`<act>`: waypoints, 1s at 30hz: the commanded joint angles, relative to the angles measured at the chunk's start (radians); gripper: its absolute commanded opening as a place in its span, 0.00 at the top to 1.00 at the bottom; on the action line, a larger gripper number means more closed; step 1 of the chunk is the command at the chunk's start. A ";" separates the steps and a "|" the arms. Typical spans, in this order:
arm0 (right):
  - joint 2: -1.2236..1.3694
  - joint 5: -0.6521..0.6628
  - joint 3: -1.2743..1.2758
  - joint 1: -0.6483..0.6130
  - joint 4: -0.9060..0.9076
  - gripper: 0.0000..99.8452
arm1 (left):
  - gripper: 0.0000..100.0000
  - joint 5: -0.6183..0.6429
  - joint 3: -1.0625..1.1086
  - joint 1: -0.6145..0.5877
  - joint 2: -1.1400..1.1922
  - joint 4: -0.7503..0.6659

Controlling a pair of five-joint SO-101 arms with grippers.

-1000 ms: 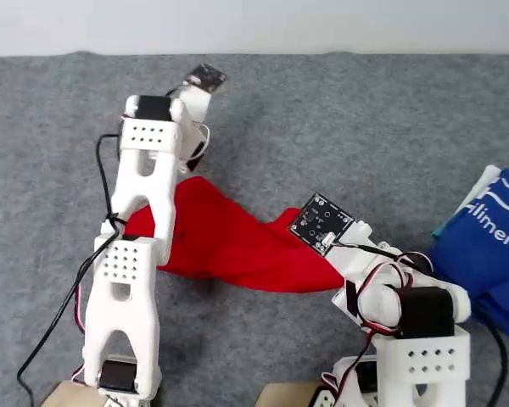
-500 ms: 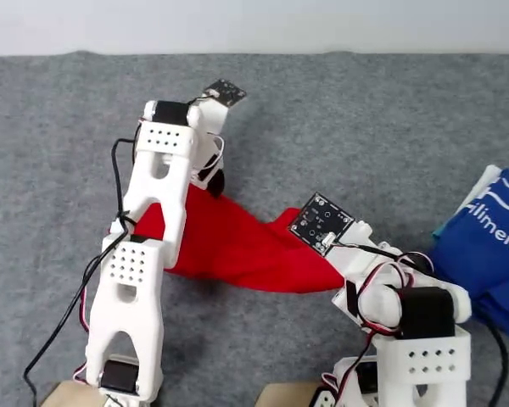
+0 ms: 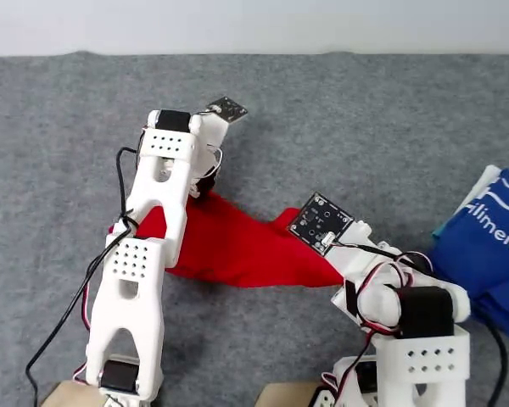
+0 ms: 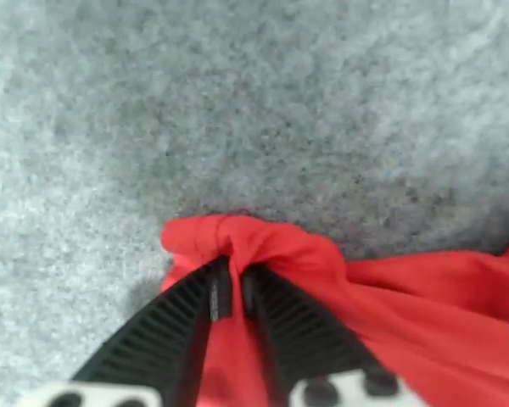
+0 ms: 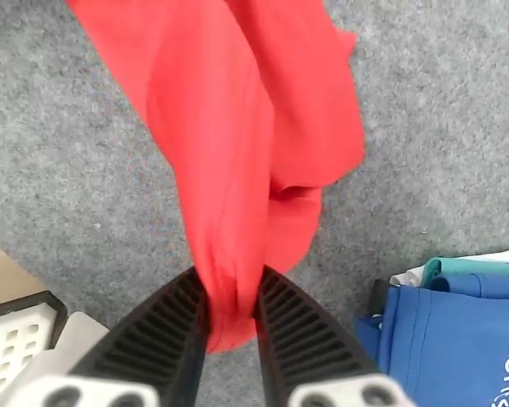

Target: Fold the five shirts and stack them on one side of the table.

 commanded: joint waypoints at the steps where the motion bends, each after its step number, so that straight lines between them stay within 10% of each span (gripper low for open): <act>1: -0.019 0.009 -0.008 0.012 -0.015 0.99 | 1.00 -0.009 -0.027 -0.021 -0.069 0.023; 30: -0.010 0.058 -0.416 0.137 -0.604 0.99 | 1.00 0.106 -0.025 -0.017 -1.106 0.021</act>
